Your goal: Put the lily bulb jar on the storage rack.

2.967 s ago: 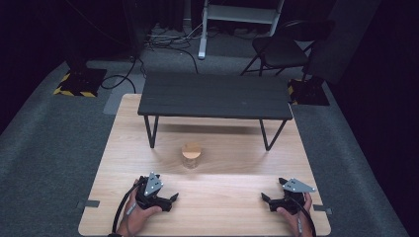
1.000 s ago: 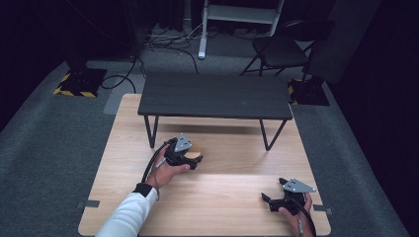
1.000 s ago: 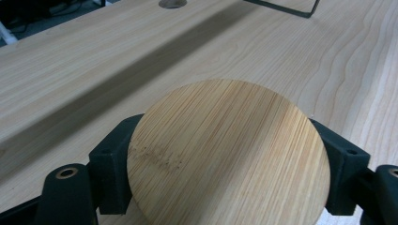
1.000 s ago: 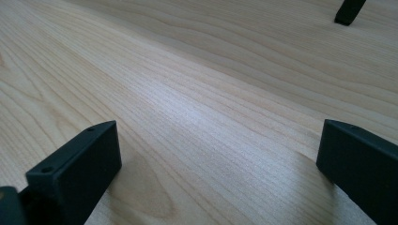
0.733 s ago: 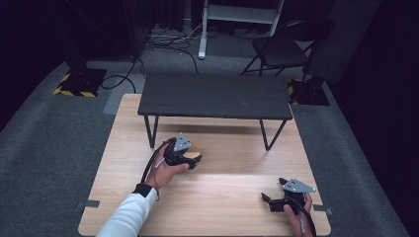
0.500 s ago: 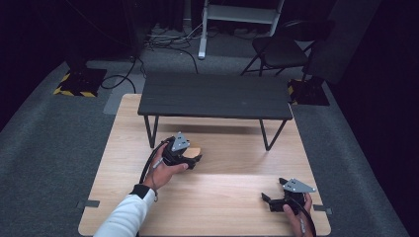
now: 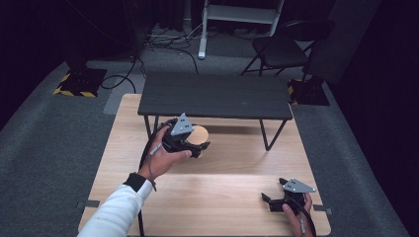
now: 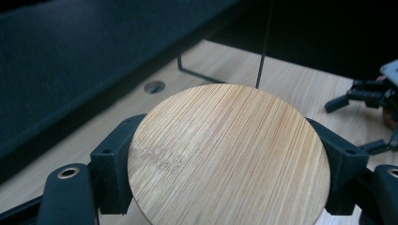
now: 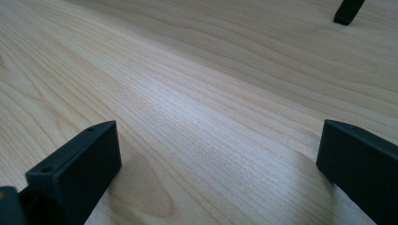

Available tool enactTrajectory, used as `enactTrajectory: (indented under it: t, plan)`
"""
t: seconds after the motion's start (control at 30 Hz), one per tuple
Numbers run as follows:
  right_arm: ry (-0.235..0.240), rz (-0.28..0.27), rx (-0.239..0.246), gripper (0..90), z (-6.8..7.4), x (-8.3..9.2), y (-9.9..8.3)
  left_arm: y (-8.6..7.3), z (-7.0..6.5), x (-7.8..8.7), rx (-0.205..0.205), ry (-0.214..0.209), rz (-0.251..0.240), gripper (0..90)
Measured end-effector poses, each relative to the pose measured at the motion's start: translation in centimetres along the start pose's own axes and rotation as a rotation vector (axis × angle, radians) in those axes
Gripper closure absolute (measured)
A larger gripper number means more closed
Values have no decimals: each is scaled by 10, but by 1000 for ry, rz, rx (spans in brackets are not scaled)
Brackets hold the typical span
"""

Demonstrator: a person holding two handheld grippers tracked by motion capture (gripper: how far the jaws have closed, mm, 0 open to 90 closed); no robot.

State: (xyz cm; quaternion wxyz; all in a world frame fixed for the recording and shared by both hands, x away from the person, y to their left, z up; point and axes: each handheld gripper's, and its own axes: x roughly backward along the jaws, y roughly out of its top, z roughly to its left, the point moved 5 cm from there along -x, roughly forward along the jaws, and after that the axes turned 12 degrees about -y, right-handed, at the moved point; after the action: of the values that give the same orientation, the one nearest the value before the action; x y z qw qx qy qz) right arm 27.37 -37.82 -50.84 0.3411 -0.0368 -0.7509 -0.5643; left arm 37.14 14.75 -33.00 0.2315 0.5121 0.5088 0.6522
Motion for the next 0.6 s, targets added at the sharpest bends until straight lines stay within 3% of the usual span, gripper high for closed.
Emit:
enactTrajectory:
  t: [0.33, 0.4, 0.6]
  plan:
    - [-1, 1, -2, 0, 0, 0, 0, 49, 7, 6, -19, -31, -29, 238]
    - [-1, 1, -1, 0, 0, 0, 0, 64, 9, 9, -33, -27, -40, 238]
    - [-1, 1, -1, 0, 0, 0, 0, 89, 19, 5, -44, -12, -47, 237]
